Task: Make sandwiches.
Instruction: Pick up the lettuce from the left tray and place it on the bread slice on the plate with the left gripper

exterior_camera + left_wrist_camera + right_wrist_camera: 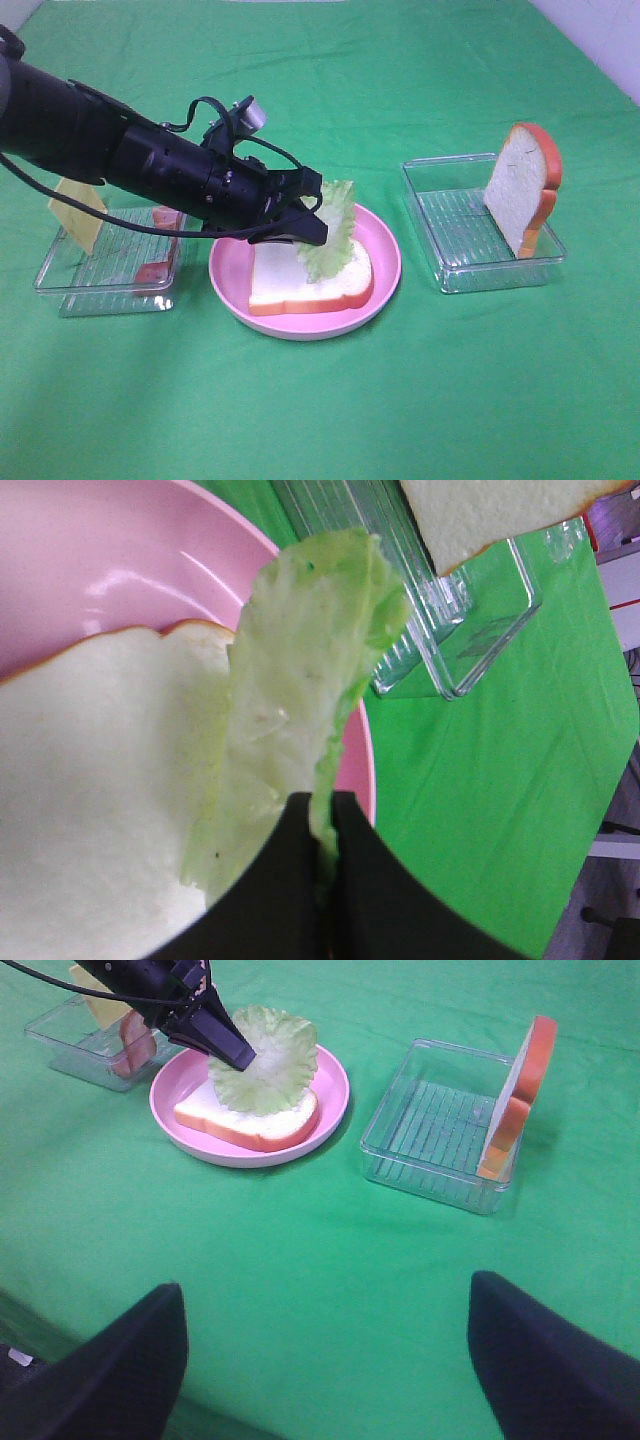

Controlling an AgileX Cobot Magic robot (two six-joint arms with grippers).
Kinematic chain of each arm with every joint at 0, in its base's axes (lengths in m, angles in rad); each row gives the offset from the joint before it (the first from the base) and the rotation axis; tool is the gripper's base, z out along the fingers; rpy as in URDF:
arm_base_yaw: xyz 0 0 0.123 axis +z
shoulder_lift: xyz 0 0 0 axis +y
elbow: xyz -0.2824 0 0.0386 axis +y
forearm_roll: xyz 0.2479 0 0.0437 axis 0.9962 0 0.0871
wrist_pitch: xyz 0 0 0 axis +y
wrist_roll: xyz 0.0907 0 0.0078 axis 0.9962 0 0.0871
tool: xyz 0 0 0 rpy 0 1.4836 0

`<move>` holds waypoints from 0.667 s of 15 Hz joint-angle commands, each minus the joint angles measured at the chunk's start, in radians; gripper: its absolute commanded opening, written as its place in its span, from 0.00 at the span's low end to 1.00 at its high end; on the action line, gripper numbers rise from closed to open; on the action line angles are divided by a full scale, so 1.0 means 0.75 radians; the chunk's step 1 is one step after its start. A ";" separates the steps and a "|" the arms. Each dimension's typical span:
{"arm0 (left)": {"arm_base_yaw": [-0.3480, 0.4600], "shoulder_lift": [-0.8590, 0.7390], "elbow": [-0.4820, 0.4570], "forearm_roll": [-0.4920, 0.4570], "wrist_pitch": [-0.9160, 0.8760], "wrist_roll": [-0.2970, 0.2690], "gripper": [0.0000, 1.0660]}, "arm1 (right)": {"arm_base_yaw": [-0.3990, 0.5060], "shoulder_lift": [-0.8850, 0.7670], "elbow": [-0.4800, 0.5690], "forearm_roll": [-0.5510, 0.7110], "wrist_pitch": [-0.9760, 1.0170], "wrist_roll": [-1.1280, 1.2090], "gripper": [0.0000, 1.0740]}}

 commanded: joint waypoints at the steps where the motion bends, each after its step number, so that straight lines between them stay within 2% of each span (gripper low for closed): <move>1: -0.005 -0.001 -0.021 -0.129 0.075 -0.015 0.00 | 0.001 -0.021 0.001 -0.003 0.003 0.004 0.70; 2: -0.005 -0.001 -0.037 -0.224 0.127 0.016 0.00 | 0.001 -0.021 0.001 -0.003 0.003 0.004 0.70; 3: -0.005 0.000 -0.061 -0.305 0.143 0.087 0.00 | 0.001 -0.021 0.001 -0.003 0.003 0.004 0.70; 4: -0.005 0.000 -0.061 -0.307 0.125 0.088 0.00 | 0.001 -0.021 0.001 -0.003 0.003 0.004 0.70; 6: -0.005 0.000 -0.061 -0.245 0.115 0.079 0.00 | 0.001 -0.021 0.001 -0.003 0.003 0.004 0.70; 10: -0.020 0.031 -0.061 -0.124 0.104 -0.019 0.00 | 0.001 -0.021 0.001 -0.001 0.003 0.004 0.70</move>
